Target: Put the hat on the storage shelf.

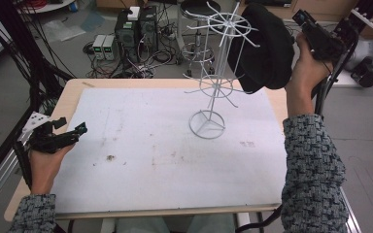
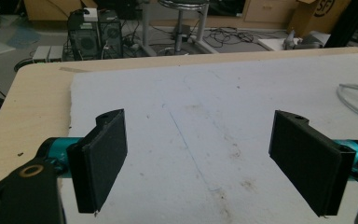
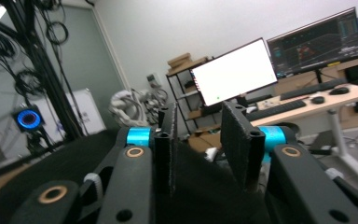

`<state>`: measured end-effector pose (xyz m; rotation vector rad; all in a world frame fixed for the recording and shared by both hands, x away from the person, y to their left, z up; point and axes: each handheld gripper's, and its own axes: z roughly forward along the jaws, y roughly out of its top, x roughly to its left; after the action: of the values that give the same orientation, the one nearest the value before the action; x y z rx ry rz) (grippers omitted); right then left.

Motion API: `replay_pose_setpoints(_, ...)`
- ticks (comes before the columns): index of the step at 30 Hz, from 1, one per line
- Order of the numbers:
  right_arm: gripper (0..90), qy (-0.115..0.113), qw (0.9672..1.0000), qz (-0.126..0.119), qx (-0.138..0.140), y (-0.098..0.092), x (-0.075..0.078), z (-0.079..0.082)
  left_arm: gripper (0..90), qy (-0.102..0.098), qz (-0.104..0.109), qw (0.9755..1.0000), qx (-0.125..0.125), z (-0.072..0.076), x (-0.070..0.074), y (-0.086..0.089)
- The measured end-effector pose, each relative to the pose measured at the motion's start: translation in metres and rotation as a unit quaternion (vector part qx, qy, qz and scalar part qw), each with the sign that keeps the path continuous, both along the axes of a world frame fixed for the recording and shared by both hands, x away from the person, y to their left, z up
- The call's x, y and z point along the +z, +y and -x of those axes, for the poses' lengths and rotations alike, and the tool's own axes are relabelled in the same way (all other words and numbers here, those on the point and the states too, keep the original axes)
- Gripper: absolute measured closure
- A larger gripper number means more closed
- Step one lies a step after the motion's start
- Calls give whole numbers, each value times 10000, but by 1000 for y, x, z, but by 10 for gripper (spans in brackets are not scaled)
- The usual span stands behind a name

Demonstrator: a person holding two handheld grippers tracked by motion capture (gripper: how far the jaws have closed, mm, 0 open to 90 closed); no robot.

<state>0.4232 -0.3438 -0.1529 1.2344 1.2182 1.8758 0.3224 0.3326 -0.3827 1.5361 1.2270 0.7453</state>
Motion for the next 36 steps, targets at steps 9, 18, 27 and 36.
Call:
replay_pose_setpoints(9, 628, 53, 9990, 380, -247, 1, -3, 2, 195, -10, -16, 10000, -7, 0, 1, 0)
replay_pose_setpoints(18, 583, 117, 9898, 1111, -881, -4, -9, 12, 195, -7, -26, 10000, -16, 1, 1, -1)
replay_pose_setpoints(27, 525, 264, 9832, 1319, -1233, -17, -23, 20, 195, -43, -39, 10000, -18, 1, 1, -2)
replay_pose_setpoints(36, 382, 416, 9813, 1378, -1276, -28, -52, 30, 195, -58, -35, 10000, -32, 1, 2, -3)
